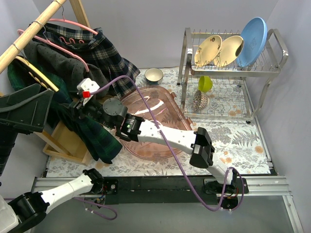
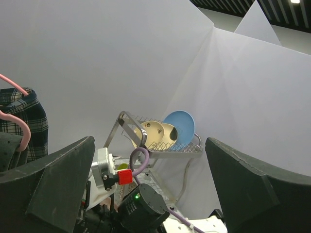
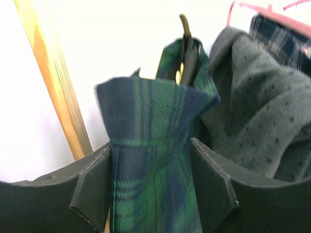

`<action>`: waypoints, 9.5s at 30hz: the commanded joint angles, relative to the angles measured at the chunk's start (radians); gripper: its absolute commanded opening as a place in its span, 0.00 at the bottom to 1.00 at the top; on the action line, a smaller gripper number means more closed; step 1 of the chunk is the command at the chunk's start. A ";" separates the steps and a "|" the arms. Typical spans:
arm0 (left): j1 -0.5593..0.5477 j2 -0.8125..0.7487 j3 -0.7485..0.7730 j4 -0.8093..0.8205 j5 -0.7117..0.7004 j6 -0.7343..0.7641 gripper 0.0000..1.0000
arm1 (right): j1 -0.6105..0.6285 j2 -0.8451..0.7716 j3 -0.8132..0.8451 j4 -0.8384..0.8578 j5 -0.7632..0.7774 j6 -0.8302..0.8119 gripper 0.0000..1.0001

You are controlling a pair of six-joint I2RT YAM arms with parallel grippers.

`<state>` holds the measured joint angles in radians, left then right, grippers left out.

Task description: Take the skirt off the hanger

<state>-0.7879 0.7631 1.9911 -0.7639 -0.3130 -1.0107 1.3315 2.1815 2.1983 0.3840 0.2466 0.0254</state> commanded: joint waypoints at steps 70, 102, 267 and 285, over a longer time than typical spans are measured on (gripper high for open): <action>-0.004 -0.073 -0.121 -0.049 -0.092 0.118 0.98 | 0.026 -0.011 0.115 0.562 0.043 -0.248 0.01; -0.004 0.019 -0.002 -0.184 -0.071 -0.035 0.90 | 0.041 -0.488 -0.489 0.630 -0.092 -0.162 0.01; -0.004 0.383 0.267 0.153 -0.397 0.241 0.00 | 0.046 -1.618 -1.282 -0.249 0.604 -0.022 0.01; -0.004 0.360 0.256 0.199 -0.423 0.191 0.00 | 0.046 -1.638 -1.334 -0.122 0.636 -0.054 0.01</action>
<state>-0.8249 1.2064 2.1712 -0.7628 -0.5045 -0.8547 1.3861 0.6022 0.8696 0.1688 0.6678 -0.0143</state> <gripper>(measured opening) 0.053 0.055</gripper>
